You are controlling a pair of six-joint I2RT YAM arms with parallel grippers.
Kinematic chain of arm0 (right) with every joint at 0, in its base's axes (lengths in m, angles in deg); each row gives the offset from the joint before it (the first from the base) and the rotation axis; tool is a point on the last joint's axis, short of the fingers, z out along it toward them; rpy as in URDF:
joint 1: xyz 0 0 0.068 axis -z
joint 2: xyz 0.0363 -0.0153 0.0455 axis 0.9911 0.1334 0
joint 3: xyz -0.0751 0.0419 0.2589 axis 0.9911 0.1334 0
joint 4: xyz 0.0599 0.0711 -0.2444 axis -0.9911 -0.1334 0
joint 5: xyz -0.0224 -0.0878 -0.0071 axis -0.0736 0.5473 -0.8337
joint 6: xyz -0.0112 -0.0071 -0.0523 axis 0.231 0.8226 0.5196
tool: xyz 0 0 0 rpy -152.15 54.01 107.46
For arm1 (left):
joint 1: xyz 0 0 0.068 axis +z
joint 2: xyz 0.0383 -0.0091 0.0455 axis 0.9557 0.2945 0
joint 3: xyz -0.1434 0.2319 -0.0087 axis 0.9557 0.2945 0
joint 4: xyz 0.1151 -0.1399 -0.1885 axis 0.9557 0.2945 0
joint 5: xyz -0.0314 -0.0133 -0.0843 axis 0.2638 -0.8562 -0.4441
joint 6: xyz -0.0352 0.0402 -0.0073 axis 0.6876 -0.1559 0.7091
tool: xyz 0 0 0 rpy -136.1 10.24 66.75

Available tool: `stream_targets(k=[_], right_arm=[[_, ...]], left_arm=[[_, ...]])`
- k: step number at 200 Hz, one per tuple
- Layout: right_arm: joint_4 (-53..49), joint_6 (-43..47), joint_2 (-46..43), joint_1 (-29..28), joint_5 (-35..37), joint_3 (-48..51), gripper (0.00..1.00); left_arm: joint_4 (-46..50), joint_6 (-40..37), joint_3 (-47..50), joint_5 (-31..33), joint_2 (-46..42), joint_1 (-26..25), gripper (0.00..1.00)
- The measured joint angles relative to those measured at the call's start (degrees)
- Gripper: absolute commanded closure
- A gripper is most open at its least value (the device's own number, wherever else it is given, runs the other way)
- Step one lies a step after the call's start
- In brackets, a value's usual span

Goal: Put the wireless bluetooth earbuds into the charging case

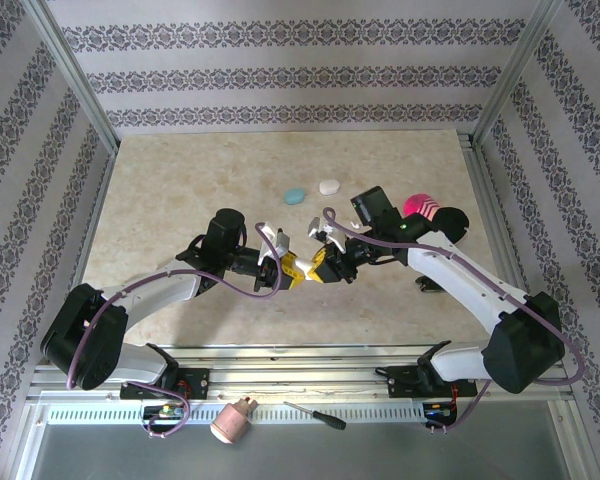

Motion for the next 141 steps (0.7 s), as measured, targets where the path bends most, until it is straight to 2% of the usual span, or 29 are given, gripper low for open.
stream_targets(k=[16,37,54,76,98,119,141], right_arm=[[-0.22,0.39,0.20,0.00,0.00,-0.13,1.00],[-0.37,0.59,0.48,0.00,-0.02,-0.15,1.00],[-0.39,0.24,0.55,0.00,0.37,-0.15,0.77],[0.55,-2.03,0.59,0.17,1.22,-0.15,0.62],[2.47,-5.38,0.59,1.55,2.12,-0.13,0.52],[4.90,-8.61,0.52,3.23,3.34,-0.09,0.47],[9.86,-12.04,-0.26,5.29,5.51,1.20,0.35]], left_arm=[[-0.02,0.20,0.00,-0.02,0.00,0.00,0.75],[0.09,0.57,0.00,-0.02,0.22,0.02,0.95],[0.09,0.79,0.00,-0.02,0.46,0.00,0.97],[-0.11,0.28,0.00,0.39,0.46,0.00,0.97],[-0.04,-1.79,0.00,2.14,0.46,0.02,0.97],[0.44,-4.13,0.07,4.11,0.46,0.07,0.97],[0.37,-6.14,0.48,4.44,0.46,-0.28,0.97]])
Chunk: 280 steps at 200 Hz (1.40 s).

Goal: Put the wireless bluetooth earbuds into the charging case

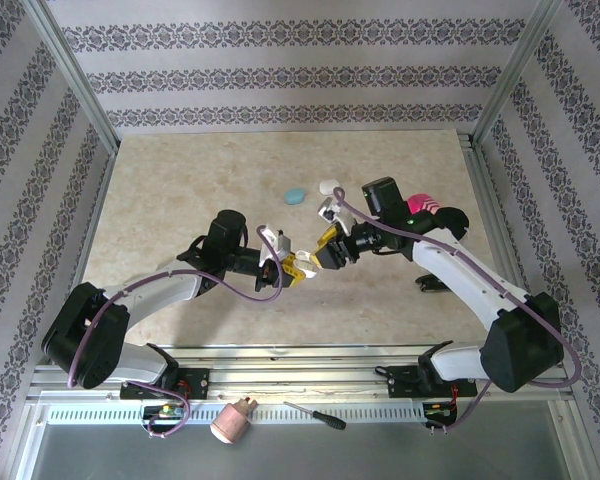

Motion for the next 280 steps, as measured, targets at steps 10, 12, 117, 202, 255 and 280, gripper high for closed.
stream_targets(k=[10,12,117,202,255,280], right_arm=[[2.19,-0.94,-0.87,0.81,0.74,1.14,0.29],[2.47,-1.42,-1.09,0.96,0.87,1.36,0.27],[16.02,-20.79,-12.85,7.26,24.17,11.89,0.04],[20.63,-51.12,4.22,9.60,41.99,15.39,0.35],[20.76,-64.32,14.36,4.87,53.53,10.27,0.46],[20.61,-68.46,18.47,4.85,55.87,7.50,0.59]], left_arm=[[-0.09,-0.83,0.37,0.52,-0.02,-0.02,0.97],[-0.09,-0.98,0.46,0.68,-0.02,-0.04,0.97],[-15.17,-4.42,8.35,22.23,0.44,-0.04,1.00],[-25.35,-3.91,11.21,25.99,2.60,-0.04,1.00],[-28.55,-3.48,11.32,26.08,3.98,-0.04,1.00],[-29.81,-2.86,11.69,26.08,4.96,-0.04,1.00]])
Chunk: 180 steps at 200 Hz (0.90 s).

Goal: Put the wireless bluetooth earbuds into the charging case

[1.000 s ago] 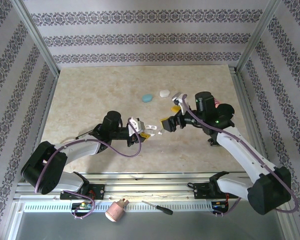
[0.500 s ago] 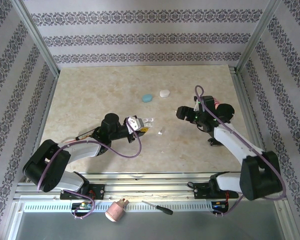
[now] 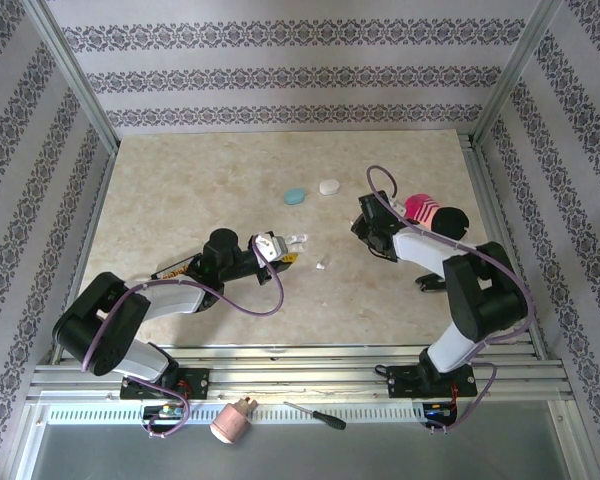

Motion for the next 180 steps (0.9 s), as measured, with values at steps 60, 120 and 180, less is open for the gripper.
stream_targets(k=[60,120,180], right_arm=[[0.09,-3.23,7.50,0.00,0.50,-6.25,0.65],[0.09,-3.02,12.26,0.04,-1.38,-10.12,0.70],[-0.11,-2.54,13.99,0.90,-2.95,-10.69,0.80]], left_arm=[[-0.74,0.35,0.28,0.00,0.61,0.00,1.00],[-0.74,0.33,0.28,0.00,0.61,0.00,1.00],[-0.72,0.33,0.28,0.00,0.61,0.00,1.00]])
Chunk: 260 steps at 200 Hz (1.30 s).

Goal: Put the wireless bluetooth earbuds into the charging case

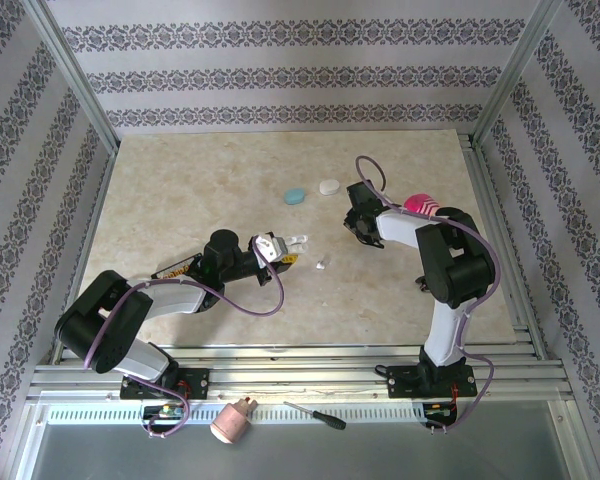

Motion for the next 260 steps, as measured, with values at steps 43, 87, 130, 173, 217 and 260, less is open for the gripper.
stream_targets(k=[43,87,130,173,217,260], right_arm=[[-0.59,9.73,0.00,0.79,-4.87,-0.81,0.79],[-6.88,31.93,0.00,1.09,-18.56,-4.09,0.79],[-18.91,50.99,1.20,-0.81,-24.46,-9.14,0.79],[-28.63,65.20,4.81,-6.49,-21.00,-14.84,0.82],[-34.75,72.67,8.13,-7.50,-18.14,-20.39,0.61],[-32.24,70.01,5.09,-7.17,-18.16,-18.43,0.38]], left_arm=[[0.42,-0.04,0.00,0.70,-0.24,0.00,1.00],[3.43,-0.15,0.17,3.06,-3.21,0.55,1.00],[5.62,0.22,2.86,6.67,-8.57,2.34,1.00],[7.06,0.44,3.15,8.44,-10.62,2.71,1.00],[7.80,0.98,3.15,8.85,-10.69,3.08,1.00],[7.80,1.64,3.15,9.07,-10.86,3.19,1.00]])
